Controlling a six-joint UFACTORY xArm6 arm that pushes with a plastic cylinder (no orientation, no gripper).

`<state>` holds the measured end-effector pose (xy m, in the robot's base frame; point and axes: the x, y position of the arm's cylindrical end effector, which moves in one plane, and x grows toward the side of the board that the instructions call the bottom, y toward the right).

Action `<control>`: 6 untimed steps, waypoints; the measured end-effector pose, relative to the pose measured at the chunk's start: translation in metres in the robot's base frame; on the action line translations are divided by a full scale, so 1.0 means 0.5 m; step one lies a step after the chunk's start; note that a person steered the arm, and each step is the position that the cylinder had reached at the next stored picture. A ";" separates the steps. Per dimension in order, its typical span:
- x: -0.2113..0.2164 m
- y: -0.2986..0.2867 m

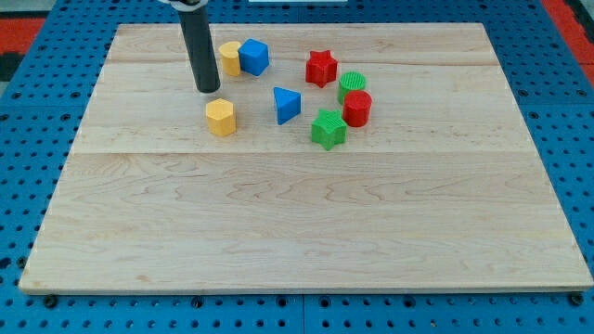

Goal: Push the yellow heart to the top center of the board

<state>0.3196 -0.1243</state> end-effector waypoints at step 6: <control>-0.256 0.064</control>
